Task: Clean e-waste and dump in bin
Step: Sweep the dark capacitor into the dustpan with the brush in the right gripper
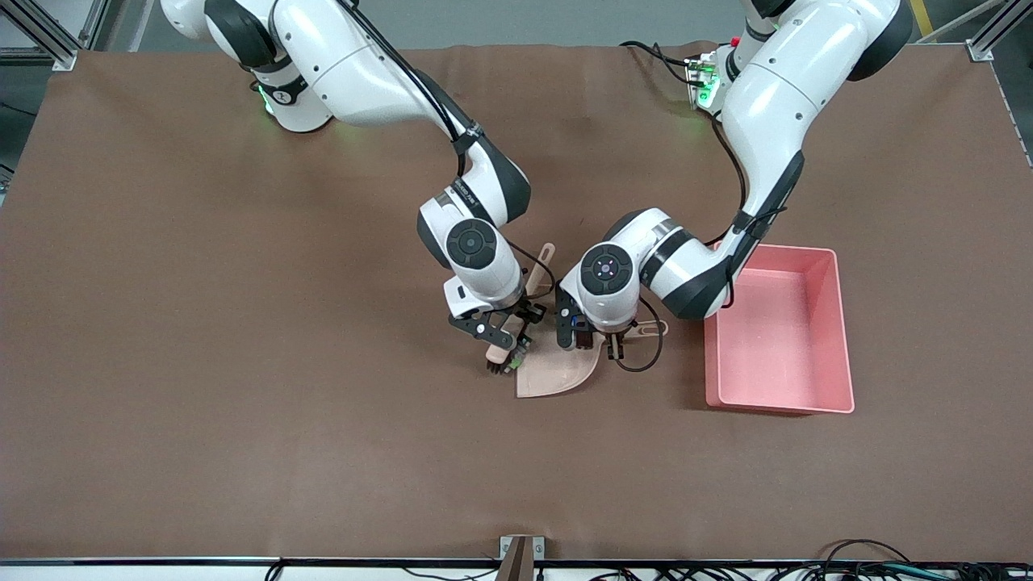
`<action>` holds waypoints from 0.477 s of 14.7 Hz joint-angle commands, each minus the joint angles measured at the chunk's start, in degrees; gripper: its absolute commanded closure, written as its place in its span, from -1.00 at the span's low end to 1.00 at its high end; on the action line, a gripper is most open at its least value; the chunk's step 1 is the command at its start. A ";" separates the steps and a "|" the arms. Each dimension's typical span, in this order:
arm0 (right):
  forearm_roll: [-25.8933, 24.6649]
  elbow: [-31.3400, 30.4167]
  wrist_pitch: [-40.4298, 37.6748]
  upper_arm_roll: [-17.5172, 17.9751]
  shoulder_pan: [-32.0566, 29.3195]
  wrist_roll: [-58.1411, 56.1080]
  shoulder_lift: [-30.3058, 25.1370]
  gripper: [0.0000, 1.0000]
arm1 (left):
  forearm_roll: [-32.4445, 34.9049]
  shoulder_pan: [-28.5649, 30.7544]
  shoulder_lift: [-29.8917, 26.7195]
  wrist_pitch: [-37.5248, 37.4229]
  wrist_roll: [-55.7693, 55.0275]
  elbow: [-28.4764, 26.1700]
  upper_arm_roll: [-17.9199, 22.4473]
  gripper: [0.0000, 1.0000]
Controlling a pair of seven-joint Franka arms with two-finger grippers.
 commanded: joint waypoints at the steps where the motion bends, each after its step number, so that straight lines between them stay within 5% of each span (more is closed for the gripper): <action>1: 0.87 -0.01 -3.36 -0.04 -0.83 -2.78 -1.01 1.00 | 0.11 -0.41 0.10 -2.12 -0.34 0.63 0.12 0.56; 7: -0.70 -1.41 -6.53 -0.48 -2.41 -9.71 -2.25 1.00 | 0.02 -0.59 0.19 -2.12 -0.34 0.72 0.12 0.56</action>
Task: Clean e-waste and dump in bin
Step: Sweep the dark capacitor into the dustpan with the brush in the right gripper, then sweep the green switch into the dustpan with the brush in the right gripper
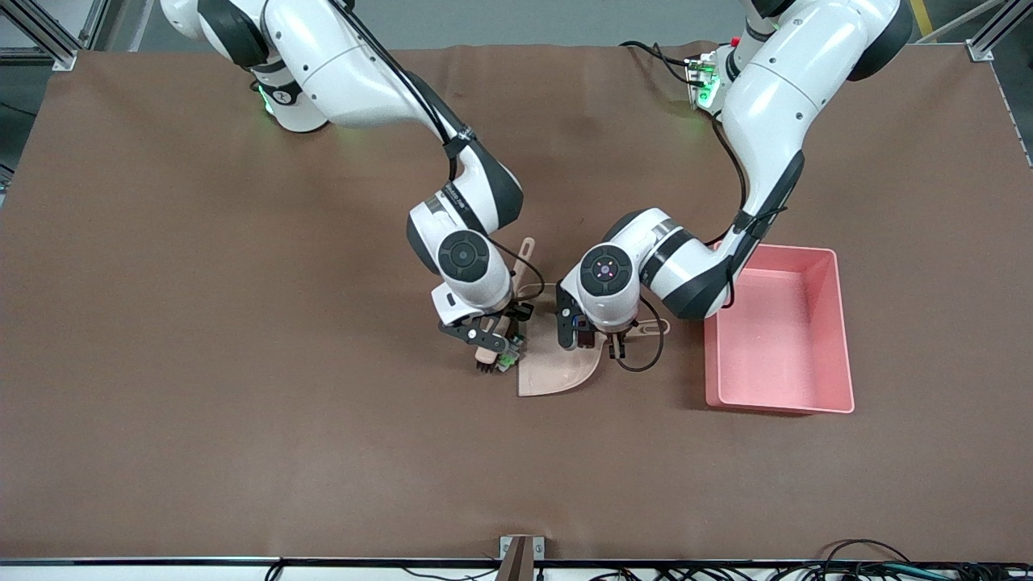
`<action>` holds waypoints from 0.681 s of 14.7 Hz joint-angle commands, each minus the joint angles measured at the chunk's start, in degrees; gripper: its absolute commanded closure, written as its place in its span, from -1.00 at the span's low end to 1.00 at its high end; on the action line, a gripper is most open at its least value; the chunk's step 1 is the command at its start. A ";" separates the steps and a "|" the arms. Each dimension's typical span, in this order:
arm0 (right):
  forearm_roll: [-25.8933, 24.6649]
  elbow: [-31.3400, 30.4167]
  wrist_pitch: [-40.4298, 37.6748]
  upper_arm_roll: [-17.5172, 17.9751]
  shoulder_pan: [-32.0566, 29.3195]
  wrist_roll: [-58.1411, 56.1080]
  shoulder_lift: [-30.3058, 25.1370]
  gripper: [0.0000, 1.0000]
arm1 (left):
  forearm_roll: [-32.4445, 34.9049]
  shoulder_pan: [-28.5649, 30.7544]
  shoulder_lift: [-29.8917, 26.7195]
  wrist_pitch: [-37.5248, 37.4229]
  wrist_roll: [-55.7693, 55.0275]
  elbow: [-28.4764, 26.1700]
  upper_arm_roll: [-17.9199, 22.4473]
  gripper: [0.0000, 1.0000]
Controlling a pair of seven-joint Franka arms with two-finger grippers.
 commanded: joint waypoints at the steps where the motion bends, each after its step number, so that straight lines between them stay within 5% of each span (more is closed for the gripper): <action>1: -1.77 -1.83 -0.21 -0.10 -1.28 -3.19 -1.47 1.00 | 0.02 -0.58 0.28 -1.67 -0.34 0.65 0.12 0.56; 4: -7.05 -1.83 1.09 -0.02 -2.78 -4.25 -0.77 1.00 | -0.07 -0.58 0.28 -1.67 -0.34 0.65 0.12 0.56; 10: -6.70 -1.74 5.84 0.07 -2.52 -4.26 2.82 1.00 | -0.07 -0.93 0.72 -1.58 -0.52 0.65 0.12 0.57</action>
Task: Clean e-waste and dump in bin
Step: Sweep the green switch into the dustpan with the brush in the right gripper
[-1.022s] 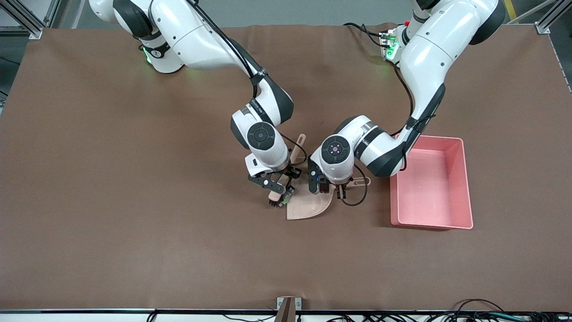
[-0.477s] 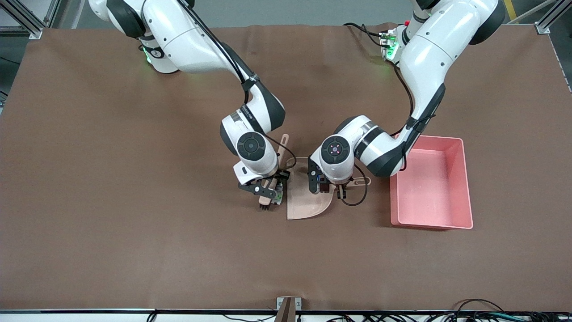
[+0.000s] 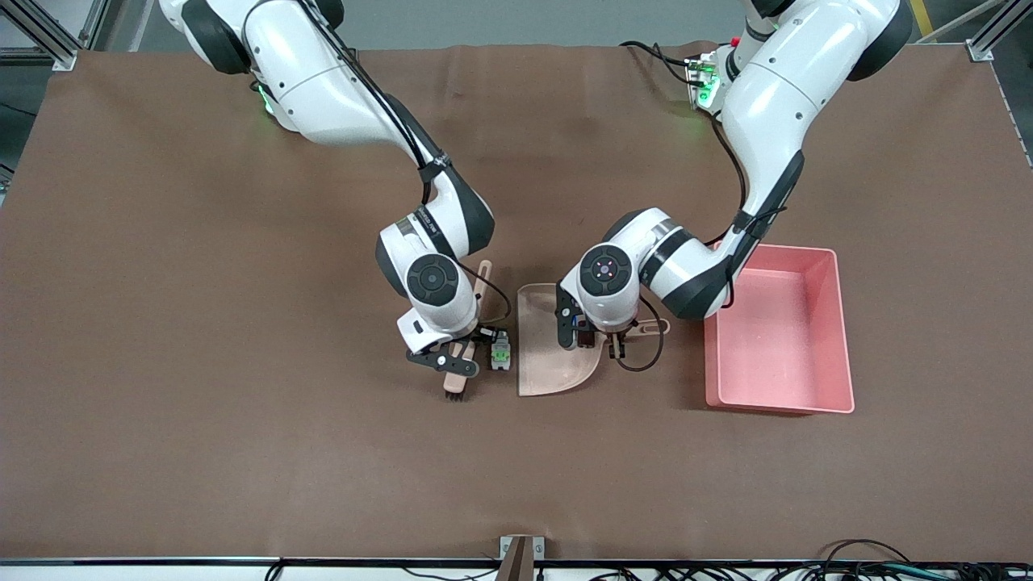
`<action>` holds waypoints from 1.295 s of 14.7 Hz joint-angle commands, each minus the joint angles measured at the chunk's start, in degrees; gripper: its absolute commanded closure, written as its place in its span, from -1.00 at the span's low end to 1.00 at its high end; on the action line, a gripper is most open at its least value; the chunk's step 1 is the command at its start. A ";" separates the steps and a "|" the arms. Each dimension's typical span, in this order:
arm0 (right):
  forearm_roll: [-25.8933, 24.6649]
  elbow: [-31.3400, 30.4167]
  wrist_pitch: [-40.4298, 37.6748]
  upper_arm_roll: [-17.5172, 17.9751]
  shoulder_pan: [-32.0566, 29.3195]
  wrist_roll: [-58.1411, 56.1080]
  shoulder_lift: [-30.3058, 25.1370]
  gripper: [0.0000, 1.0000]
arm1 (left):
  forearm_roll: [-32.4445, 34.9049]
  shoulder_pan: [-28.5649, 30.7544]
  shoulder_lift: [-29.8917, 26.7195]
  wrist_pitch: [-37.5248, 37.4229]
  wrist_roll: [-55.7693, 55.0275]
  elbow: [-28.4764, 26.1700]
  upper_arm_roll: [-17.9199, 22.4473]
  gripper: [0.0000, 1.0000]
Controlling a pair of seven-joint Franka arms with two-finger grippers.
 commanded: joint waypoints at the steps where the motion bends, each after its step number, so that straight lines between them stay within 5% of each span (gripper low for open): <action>1: -0.34 -0.05 2.95 0.51 1.22 2.56 3.08 1.00 | -0.07 -0.77 0.72 -1.40 -0.52 0.63 0.12 0.57; 19: 6.69 5.66 1.73 3.41 3.42 10.73 3.80 1.00 | 0.02 0.02 -0.16 -2.01 -0.25 0.63 0.12 0.57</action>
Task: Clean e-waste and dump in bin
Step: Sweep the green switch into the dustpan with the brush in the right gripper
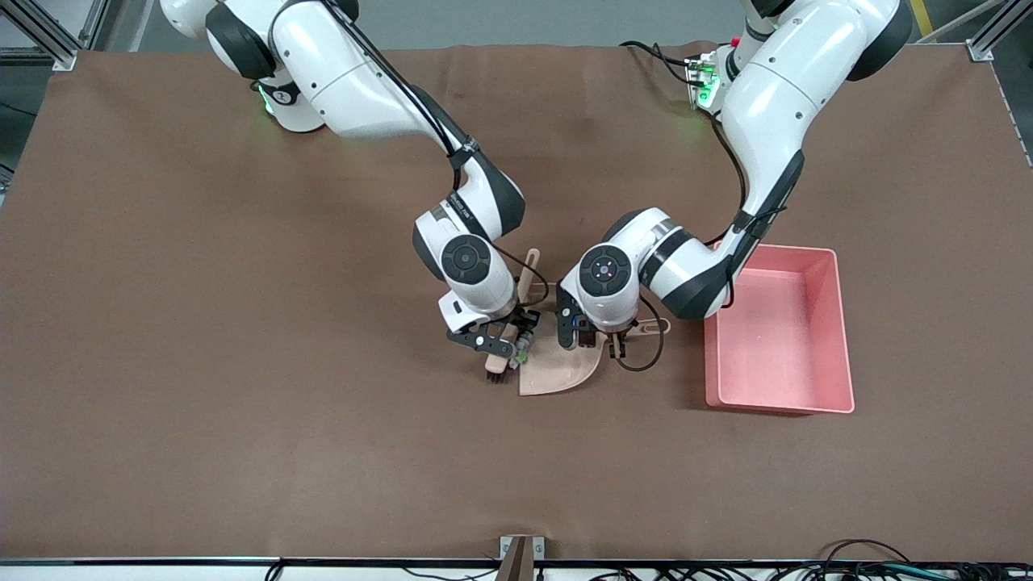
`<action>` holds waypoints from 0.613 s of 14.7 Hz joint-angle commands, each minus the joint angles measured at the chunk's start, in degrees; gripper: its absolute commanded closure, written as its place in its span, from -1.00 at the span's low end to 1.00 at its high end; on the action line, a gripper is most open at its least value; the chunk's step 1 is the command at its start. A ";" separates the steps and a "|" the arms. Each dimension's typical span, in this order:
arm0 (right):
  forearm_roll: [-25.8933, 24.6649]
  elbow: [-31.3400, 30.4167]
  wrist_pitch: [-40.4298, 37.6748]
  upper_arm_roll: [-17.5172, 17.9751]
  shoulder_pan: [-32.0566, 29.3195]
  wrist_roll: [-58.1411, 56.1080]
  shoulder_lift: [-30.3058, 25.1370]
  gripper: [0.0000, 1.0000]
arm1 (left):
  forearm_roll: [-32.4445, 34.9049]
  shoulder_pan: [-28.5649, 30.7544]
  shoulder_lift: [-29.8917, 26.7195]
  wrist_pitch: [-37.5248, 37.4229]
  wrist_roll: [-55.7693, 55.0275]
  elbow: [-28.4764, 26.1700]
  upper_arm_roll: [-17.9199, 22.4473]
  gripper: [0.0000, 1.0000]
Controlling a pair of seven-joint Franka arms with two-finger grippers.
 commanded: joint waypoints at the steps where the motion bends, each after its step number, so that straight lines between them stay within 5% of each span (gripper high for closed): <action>1: 1.32 3.10 -1.35 1.16 0.19 4.03 1.26 1.00 | 0.02 0.32 -0.17 -2.04 -0.23 0.43 -0.01 0.57; 9: 1.49 5.99 -3.98 3.18 -0.96 10.46 0.46 1.00 | 0.20 0.33 -0.25 -2.40 -0.23 0.35 -0.01 0.57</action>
